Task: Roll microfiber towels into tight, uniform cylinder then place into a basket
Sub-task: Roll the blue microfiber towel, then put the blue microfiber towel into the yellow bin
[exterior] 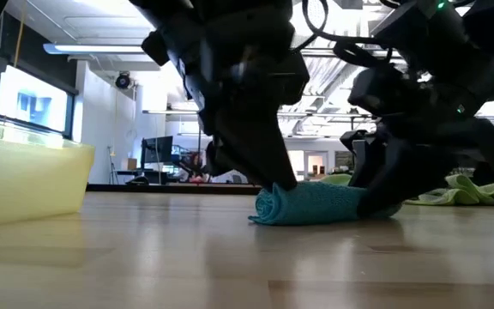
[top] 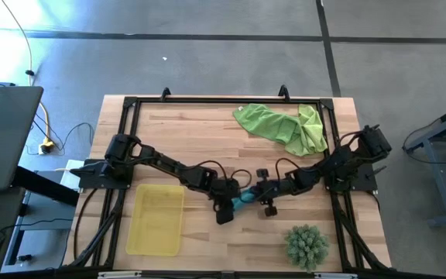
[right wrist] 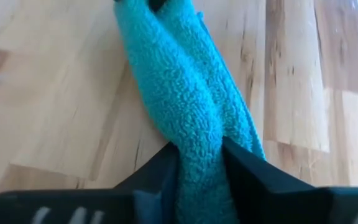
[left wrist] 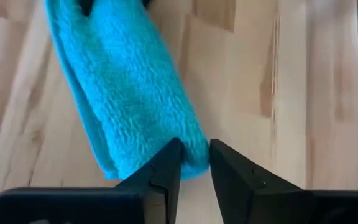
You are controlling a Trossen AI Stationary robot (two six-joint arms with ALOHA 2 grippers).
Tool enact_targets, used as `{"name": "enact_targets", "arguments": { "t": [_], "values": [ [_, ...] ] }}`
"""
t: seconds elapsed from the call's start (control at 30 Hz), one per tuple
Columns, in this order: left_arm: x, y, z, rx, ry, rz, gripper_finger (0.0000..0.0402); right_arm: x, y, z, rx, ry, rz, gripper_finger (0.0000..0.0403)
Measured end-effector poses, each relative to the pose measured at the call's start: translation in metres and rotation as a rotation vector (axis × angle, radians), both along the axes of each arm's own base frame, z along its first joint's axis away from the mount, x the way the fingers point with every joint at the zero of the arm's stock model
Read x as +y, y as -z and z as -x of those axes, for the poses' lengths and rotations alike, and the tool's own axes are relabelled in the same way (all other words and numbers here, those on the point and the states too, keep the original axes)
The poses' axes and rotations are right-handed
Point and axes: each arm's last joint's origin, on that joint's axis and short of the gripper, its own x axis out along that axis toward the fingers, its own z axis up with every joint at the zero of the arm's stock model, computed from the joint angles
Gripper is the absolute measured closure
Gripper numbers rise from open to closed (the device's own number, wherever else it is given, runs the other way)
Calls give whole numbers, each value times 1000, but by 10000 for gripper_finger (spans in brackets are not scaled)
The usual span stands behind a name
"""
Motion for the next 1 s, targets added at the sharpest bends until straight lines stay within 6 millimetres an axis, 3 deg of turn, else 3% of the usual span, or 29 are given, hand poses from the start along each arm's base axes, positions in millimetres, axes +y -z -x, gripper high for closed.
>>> {"name": "enact_targets", "arguments": {
  "t": [0.3, 0.7, 1.0],
  "values": [
    [-1, -15, 9, -13, 147, -103, 314, -15, 0, -4, 60, 82, -248, 394],
    [-27, -47, 2, -266, 176, -242, 314, -43, -2, -6, 213, 183, -684, 385],
    [-31, -43, -5, -328, 2, -560, 310, -54, -2, -5, 287, 272, -806, 373]
  ]
}}
